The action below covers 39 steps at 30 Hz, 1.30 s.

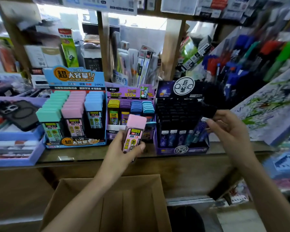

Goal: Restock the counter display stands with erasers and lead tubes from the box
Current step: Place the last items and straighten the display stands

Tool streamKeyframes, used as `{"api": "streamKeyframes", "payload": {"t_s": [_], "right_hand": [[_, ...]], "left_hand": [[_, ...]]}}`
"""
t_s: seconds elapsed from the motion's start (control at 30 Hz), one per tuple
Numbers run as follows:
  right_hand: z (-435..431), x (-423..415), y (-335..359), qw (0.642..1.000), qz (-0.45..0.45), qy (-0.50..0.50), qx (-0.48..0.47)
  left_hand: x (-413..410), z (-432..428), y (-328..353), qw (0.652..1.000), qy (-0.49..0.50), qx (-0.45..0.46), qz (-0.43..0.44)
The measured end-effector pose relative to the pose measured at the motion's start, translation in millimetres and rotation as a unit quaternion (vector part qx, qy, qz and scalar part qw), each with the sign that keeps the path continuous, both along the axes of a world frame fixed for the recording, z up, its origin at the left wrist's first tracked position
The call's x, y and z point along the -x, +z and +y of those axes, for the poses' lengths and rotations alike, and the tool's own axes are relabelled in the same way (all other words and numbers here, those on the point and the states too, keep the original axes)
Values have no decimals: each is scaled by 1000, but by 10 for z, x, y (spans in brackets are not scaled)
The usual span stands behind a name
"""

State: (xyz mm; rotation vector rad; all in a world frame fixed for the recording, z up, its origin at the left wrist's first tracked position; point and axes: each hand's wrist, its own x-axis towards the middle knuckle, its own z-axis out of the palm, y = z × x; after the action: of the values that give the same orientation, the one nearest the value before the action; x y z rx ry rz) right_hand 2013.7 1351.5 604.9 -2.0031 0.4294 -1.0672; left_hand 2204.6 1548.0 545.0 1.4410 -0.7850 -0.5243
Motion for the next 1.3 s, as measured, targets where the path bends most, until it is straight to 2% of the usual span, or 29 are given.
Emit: {"api": "streamKeyframes", "payload": {"t_s": [0.27,0.5,0.73,0.83,0.9,1.0,1.13,1.23,1.3], "right_hand": [[-262,104,-181,996,71,19,46],[-309,149,-254,993,91,43,64],[-362,67,-426,990,133,-34,19],[-359,55,-388,979,179,-76,54],[-325,86,-385,978,157,-120,74],[-247,110,-439,987,52,-153,2],[-193,-87,-506,982,24,-74,-172],[-191,-218,-526,977,4,-75,-202],[-173,-264,-570,977,3,-74,-201]], "left_hand": [[110,-408,-99,999,22,-12,-26],[146,-492,-174,999,17,-5,-28],[182,-503,-196,999,15,11,-50],[220,-508,-180,998,26,26,-52],[257,-509,-163,997,38,52,-41],[336,-526,-124,993,70,92,-27],[480,-667,-115,986,67,145,46],[548,-828,-139,976,52,181,110],[572,-896,-166,974,47,191,115]]}}
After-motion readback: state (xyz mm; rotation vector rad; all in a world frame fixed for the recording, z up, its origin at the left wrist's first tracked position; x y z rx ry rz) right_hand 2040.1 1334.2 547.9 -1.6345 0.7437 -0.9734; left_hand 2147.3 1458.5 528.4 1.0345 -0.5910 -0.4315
